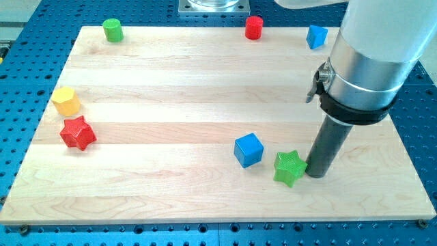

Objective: Push the green star and cube towards the bottom middle of the board

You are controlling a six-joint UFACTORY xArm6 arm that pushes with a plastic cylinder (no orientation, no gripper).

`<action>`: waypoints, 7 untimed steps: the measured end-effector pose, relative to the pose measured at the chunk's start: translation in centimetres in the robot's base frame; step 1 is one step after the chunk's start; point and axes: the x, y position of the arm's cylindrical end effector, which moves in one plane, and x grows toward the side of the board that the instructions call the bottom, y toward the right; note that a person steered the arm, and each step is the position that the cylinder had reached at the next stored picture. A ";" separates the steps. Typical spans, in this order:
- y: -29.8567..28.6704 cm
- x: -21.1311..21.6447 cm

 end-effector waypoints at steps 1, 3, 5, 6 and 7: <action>-1.5 0.4; -2.9 0.7; -3.3 3.5; -10.5 3.6; -5.8 3.4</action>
